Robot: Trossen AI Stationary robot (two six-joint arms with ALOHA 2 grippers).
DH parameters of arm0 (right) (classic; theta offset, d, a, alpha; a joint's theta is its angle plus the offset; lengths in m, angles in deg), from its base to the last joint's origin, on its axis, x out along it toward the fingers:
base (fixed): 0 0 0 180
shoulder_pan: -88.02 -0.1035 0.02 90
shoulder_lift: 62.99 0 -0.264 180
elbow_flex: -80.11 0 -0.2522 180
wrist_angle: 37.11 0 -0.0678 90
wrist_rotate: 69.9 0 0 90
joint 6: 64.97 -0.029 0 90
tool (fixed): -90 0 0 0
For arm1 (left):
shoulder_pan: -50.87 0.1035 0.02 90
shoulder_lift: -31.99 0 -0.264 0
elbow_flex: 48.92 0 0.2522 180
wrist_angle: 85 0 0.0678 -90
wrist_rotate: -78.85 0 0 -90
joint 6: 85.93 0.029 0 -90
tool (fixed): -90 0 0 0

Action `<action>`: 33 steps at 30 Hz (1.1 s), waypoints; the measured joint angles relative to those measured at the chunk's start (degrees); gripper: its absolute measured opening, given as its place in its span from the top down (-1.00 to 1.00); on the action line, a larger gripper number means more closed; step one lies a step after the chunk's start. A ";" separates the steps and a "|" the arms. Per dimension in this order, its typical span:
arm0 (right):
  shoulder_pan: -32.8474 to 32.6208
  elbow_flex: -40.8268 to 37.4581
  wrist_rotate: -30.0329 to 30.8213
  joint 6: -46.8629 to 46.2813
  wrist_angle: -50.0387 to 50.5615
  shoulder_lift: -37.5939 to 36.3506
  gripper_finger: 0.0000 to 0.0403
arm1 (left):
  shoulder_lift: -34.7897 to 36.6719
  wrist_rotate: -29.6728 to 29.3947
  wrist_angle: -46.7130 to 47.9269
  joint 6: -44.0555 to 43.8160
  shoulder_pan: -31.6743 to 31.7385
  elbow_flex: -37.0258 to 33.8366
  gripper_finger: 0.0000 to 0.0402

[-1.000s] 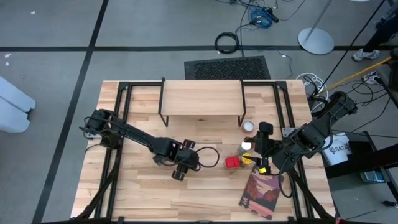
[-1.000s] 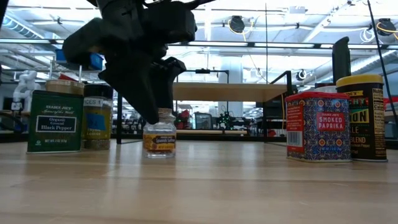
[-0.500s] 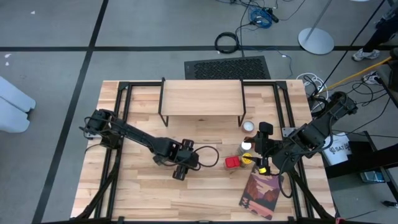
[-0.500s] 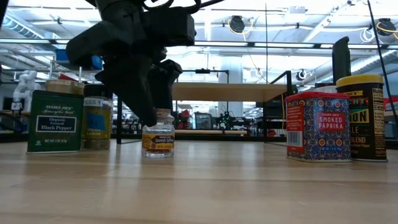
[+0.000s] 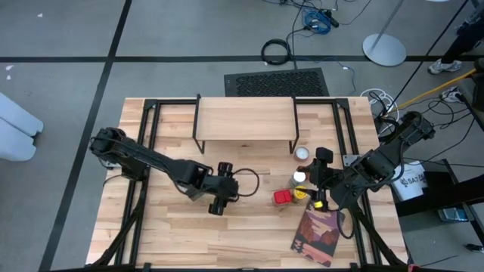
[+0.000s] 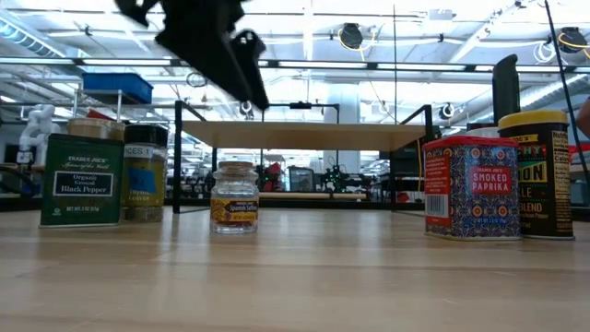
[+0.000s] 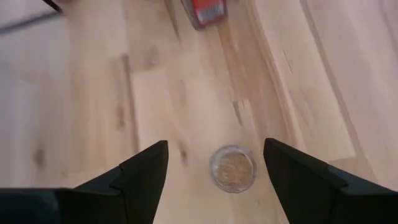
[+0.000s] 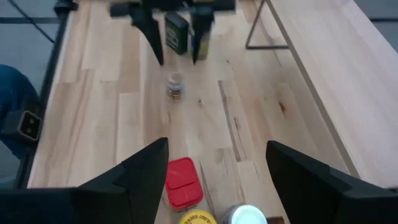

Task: Shelf spices
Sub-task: Put the red spice can into the center of the table

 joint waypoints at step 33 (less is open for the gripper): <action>16.18 0.07 -29.74 20.78 -8.04 19.90 -0.48 | 13.93 -3.40 2.10 -7.91 -3.58 0.02 0.18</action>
